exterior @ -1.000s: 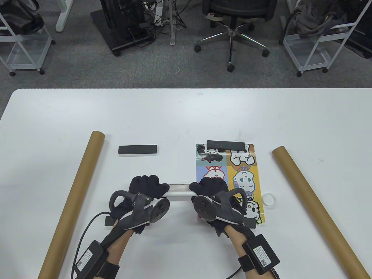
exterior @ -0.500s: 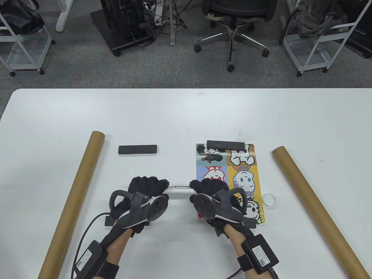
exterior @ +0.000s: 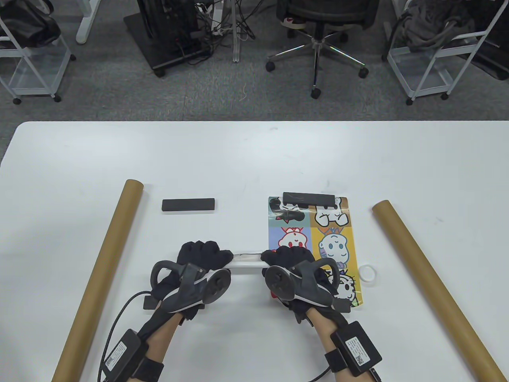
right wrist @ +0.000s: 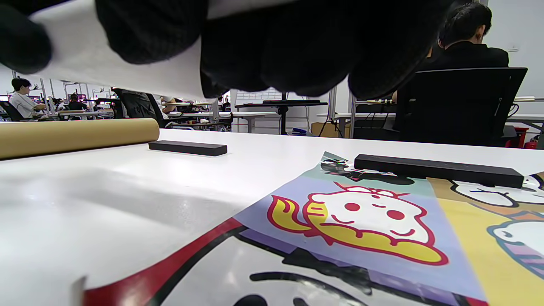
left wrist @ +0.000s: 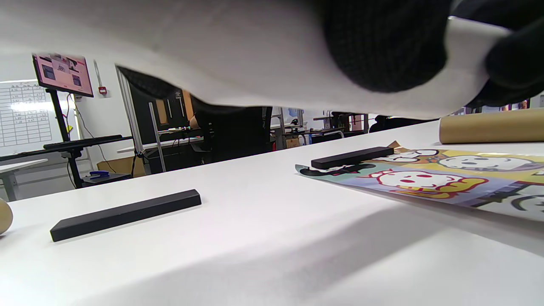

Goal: Roll up posters and store in mailing tubes

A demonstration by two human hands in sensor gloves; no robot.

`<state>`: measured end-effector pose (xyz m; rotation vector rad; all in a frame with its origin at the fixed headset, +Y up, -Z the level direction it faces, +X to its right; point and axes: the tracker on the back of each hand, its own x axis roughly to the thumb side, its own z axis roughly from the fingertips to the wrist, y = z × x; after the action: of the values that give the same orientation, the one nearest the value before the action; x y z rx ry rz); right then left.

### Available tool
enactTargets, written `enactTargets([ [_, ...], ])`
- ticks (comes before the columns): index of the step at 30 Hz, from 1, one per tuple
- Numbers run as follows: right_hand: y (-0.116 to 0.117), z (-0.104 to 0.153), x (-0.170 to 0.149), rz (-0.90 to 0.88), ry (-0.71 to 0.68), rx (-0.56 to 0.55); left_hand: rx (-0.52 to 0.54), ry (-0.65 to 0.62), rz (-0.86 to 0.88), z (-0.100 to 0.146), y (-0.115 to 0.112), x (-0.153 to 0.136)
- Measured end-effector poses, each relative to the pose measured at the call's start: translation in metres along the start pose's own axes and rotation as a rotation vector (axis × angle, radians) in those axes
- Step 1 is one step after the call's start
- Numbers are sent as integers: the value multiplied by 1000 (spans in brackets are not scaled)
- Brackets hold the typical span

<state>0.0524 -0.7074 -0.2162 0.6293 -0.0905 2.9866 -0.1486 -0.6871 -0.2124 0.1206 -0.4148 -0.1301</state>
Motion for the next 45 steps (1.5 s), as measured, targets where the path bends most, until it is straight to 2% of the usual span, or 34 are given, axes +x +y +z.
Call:
enactTargets([
  [8, 0, 1, -1, -14, -4, -16, -12, -7, 20, -1, 0, -1],
  [12, -2, 2, -2, -38, -12, -53, -34, 14, 106, -1, -2, -5],
  [20, -4, 2, 1, 6, -7, -73, 13, -2, -12, 0, 1, 0],
  [25, -2, 2, 4, 16, -16, -41, -22, 2, -13, 0, -1, 0],
  [29, 0, 1, 7, 35, -14, -36, -10, -3, -63, -1, 0, 3],
  [45, 0, 0, 4, -10, -5, 13, -67, -7, 24, -2, -2, 1],
])
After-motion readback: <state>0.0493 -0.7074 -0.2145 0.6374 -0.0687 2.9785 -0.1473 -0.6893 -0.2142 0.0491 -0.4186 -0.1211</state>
